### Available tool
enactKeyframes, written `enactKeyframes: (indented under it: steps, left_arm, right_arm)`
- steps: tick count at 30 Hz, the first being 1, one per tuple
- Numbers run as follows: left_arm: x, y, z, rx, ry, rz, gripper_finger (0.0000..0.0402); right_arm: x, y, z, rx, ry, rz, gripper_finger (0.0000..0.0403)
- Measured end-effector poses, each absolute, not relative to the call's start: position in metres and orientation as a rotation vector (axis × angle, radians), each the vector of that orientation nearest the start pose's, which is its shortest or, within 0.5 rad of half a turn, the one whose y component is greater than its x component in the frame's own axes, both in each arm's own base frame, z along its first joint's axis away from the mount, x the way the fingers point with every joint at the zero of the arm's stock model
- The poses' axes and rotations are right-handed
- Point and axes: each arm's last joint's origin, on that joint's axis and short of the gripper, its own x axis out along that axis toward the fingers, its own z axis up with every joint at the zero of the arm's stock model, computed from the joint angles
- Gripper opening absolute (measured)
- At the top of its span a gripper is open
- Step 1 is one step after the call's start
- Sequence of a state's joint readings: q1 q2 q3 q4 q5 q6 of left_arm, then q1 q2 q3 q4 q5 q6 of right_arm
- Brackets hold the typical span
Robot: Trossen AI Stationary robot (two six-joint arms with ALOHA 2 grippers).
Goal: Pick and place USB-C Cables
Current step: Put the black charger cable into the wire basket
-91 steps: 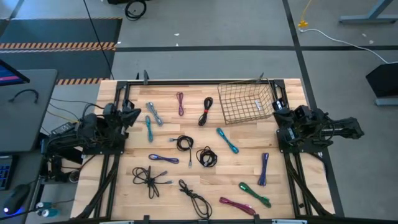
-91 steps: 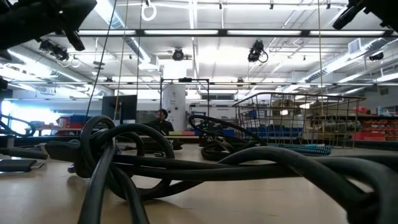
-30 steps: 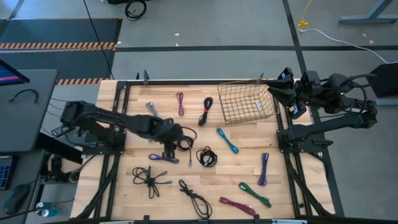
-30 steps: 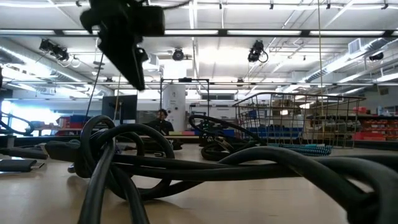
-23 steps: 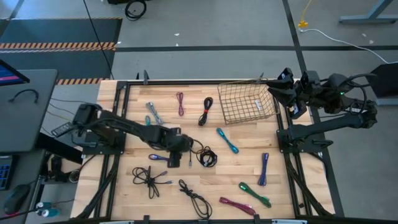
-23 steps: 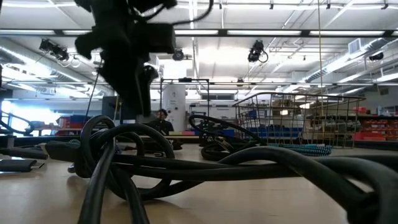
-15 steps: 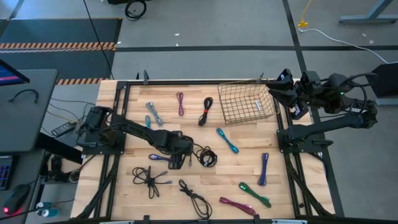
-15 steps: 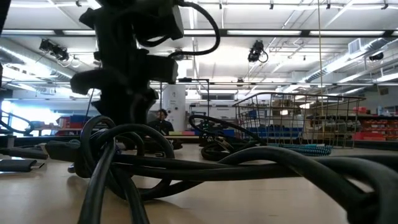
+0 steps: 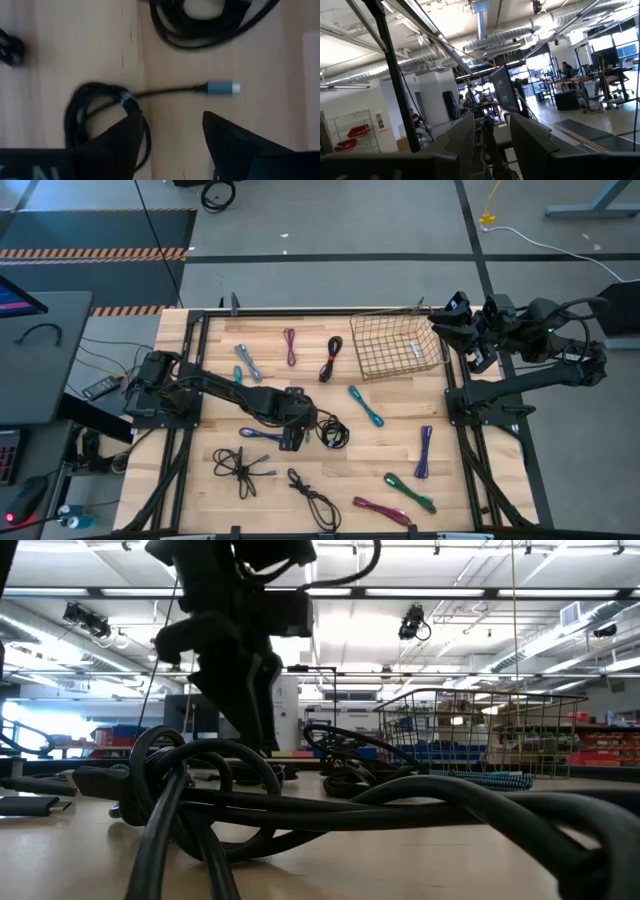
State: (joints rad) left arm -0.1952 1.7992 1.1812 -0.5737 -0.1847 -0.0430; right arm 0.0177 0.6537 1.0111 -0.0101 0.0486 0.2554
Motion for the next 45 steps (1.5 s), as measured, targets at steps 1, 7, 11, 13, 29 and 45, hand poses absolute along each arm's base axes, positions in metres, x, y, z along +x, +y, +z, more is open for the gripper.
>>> enactKeyframes:
  steps: [1,7,11,13,29,45]
  left_arm:
    - [0.344,-0.06,0.178,0.193,1.172,0.018,0.0216]
    - [0.337,-0.049,0.166,0.202,1.224,0.033,0.0216]
    - [0.333,-0.04,0.158,0.19,1.243,0.052,0.0216]
    - [0.333,-0.038,0.156,0.187,1.242,0.059,0.0216]
    - [0.325,-0.033,0.138,0.149,1.221,0.049,0.0216]
    - [0.323,-0.023,0.129,0.036,1.17,0.133,0.0037]
  right_arm:
    - [0.11,0.001,0.439,0.268,-0.349,0.015,0.0132]
    - [0.11,0.001,0.439,0.267,-0.348,0.023,0.0132]
    - [0.11,0.001,0.439,0.266,-0.347,0.03,0.0132]
    - [0.11,0.001,0.439,0.266,-0.348,0.03,0.0132]
    - [0.109,0.001,0.441,0.26,-0.367,0.041,0.0132]
    - [0.109,0.001,0.441,0.244,-0.37,0.04,0.0132]
